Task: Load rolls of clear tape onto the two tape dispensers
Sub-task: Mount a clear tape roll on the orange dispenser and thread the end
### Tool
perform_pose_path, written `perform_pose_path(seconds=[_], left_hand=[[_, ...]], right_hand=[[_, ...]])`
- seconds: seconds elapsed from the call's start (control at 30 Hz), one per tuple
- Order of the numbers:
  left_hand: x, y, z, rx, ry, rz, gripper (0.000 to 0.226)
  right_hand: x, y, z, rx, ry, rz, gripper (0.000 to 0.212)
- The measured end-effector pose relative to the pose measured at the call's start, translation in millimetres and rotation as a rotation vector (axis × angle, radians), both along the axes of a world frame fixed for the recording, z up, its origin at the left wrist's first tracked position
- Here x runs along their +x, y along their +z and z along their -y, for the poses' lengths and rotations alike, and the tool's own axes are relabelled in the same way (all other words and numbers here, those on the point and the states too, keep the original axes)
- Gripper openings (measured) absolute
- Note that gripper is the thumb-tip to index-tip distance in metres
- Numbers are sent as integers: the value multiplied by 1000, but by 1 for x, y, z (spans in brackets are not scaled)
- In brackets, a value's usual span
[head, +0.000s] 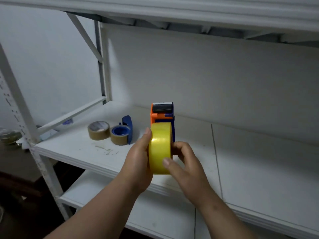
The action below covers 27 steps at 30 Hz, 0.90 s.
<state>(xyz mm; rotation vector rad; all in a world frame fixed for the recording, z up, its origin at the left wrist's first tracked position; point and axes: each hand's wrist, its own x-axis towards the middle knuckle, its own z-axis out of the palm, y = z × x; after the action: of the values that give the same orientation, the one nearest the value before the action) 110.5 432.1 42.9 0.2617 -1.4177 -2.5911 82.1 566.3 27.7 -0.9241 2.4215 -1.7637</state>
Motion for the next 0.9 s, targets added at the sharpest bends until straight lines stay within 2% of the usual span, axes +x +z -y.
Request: perform_pose_path(seconds=[0.17,0.37,0.57,0.7,0.8,0.9], left_hand=[[9,-7,58,-34,-47,-21,61],[16,-6,105,-95,-14,-61,42],[14,4,127,-142,120,-80,63],[4,-1,137,-179,191,-79,54],[-3,-2,140,-175,204,-55,63],[-13,-3,139,-176,219,-50,63]], right_hand=[[12,1,60,-93,-30,15,40],[17,0,107,-100,-12,-34,37],[5,8,148,-233,-51,33,34],[-10,15,169,-297,-133,52,33],[-22,21,174,-271,-171,4,29],[-39,25,174,-222,-184,-67,18]])
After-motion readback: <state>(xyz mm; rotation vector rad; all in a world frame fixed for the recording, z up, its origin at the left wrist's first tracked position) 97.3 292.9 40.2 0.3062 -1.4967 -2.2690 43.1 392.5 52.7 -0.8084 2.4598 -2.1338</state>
